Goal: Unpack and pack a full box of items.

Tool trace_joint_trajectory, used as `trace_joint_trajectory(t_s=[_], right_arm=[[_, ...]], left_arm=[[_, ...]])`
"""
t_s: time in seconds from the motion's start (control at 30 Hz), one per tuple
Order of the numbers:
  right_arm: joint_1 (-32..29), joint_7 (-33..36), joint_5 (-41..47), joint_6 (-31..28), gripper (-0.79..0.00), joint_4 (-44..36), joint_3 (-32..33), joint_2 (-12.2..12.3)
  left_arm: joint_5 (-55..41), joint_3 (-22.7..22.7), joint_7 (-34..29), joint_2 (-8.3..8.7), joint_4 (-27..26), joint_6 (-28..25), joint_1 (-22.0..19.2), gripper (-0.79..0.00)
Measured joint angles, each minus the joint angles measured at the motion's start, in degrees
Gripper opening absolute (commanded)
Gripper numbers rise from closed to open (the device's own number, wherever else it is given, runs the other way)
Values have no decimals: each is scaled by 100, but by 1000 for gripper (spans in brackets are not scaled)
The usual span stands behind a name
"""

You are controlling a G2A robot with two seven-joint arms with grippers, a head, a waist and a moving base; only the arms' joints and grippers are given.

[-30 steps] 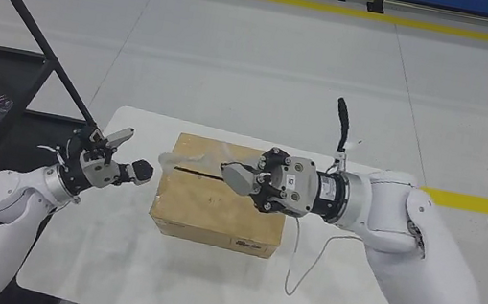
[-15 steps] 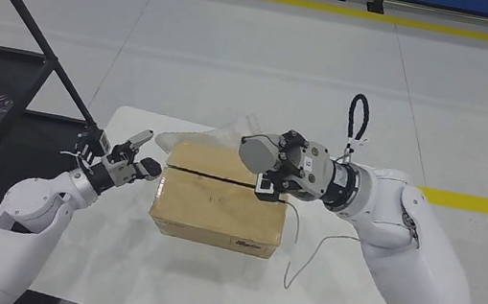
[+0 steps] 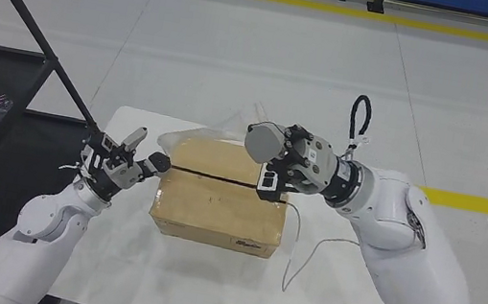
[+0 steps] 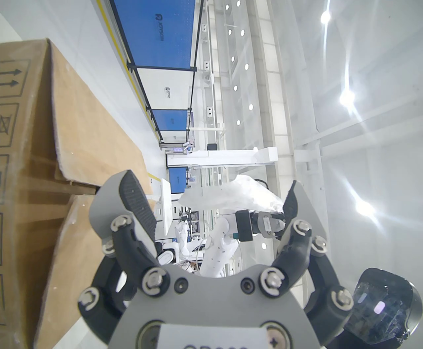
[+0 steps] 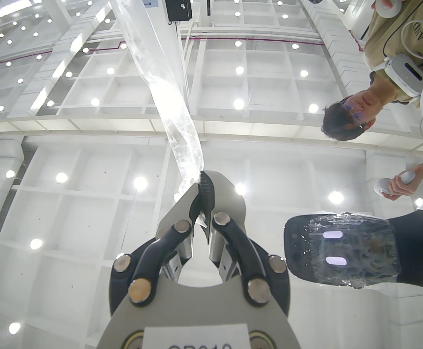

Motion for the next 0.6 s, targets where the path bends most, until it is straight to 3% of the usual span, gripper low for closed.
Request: trace_joint_trajectory(t_s=[0.6], right_arm=[[-120, -125, 78, 25, -785, -33, 21, -86]], left_arm=[[139, -17, 93, -123, -77, 92, -15, 0]])
